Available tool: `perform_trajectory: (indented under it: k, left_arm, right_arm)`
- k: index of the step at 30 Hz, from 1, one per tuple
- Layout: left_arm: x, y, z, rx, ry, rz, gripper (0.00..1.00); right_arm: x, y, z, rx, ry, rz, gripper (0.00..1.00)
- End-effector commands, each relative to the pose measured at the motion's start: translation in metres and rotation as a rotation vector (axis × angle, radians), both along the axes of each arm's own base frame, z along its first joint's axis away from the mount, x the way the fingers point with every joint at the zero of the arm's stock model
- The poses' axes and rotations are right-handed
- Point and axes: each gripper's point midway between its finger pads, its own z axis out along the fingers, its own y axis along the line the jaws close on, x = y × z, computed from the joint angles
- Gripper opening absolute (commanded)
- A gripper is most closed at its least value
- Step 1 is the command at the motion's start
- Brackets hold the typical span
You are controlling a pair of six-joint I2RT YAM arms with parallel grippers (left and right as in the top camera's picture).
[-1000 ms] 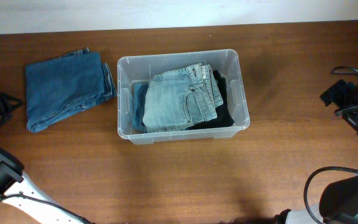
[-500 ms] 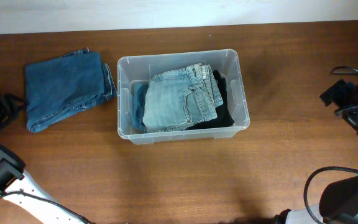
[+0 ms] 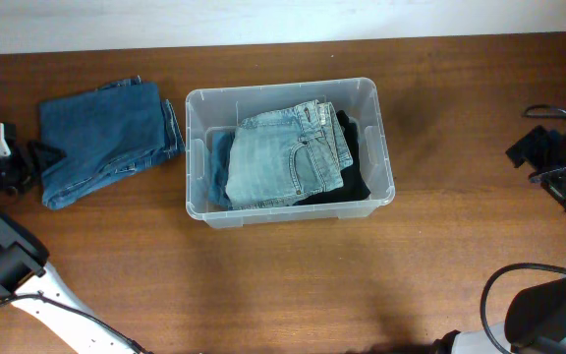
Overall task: Pack container
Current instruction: 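Grasp the edge of the dark-blue denim with the left gripper, then lift the dark-blue denim and swing it right over the bin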
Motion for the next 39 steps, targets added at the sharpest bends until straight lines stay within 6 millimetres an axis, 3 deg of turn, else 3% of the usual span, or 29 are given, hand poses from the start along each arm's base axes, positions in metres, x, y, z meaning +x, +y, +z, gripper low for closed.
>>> perform_trajectory:
  k: [1,11,15,17,18,21,22,23,24,27,28,31,33,39]
  left_arm:
    - [0.007,-0.011,-0.01,-0.021,-0.007,-0.033,0.8]
    - [0.005,-0.029,-0.048,-0.074,0.054,-0.054,0.84]
    - [0.005,-0.028,-0.049,-0.074,0.054,-0.053,0.66]
    - [0.005,-0.028,-0.049,-0.074,0.054,-0.054,0.49]
    - [0.005,-0.028,-0.049,-0.074,0.054,-0.054,0.34]
    - [0.004,-0.029,-0.049,-0.078,0.059,-0.054,0.12]
    - [0.004,-0.03,-0.049,-0.079,0.06,-0.054,0.09]
    - [0.004,-0.03,-0.047,-0.088,0.056,-0.053,0.01]
    - [0.005,-0.032,-0.044,-0.106,0.048,-0.048,0.01]
    - [0.021,-0.039,-0.001,-0.288,-0.141,-0.038,0.01]
    - [0.026,-0.037,0.024,-0.371,-0.238,-0.029,0.01]
    - [0.029,-0.026,0.063,-0.49,-0.324,0.013,0.01]
    - [0.027,-0.019,0.081,-0.496,-0.35,0.019,0.01]
    - [0.019,0.002,0.167,-0.369,-0.478,0.008,0.01]
  right_arm:
    - [-0.003,-0.002,0.003,-0.009,-0.009,-0.015,0.99]
    - [-0.003,-0.002,0.003,-0.009,-0.009,-0.015,0.98]
    - [-0.003,-0.002,0.003,-0.009,-0.009,-0.015,0.99]
    - [-0.003,-0.002,0.003,-0.009,-0.009,-0.015,0.99]
    - [-0.003,-0.002,0.003,-0.009,-0.009,-0.015,0.99]
    - [-0.003,-0.002,0.003,-0.009,-0.009,-0.015,0.98]
    - [-0.003,-0.002,0.003,-0.009,-0.009,-0.015,0.98]
    - [-0.003,-0.002,0.003,-0.009,-0.009,-0.015,0.98]
    - [-0.003,-0.002,0.003,-0.009,-0.009,-0.015,0.98]
    - [-0.003,-0.002,0.003,-0.009,-0.009,-0.015,0.98]
    - [-0.003,-0.002,0.003,-0.009,-0.009,-0.015,0.99]
    - [-0.003,-0.002,0.003,-0.009,-0.009,-0.015,0.98]
    - [-0.003,-0.002,0.003,-0.009,-0.009,-0.015,0.98]
    - [-0.003,-0.002,0.003,-0.009,-0.009,-0.015,0.98]
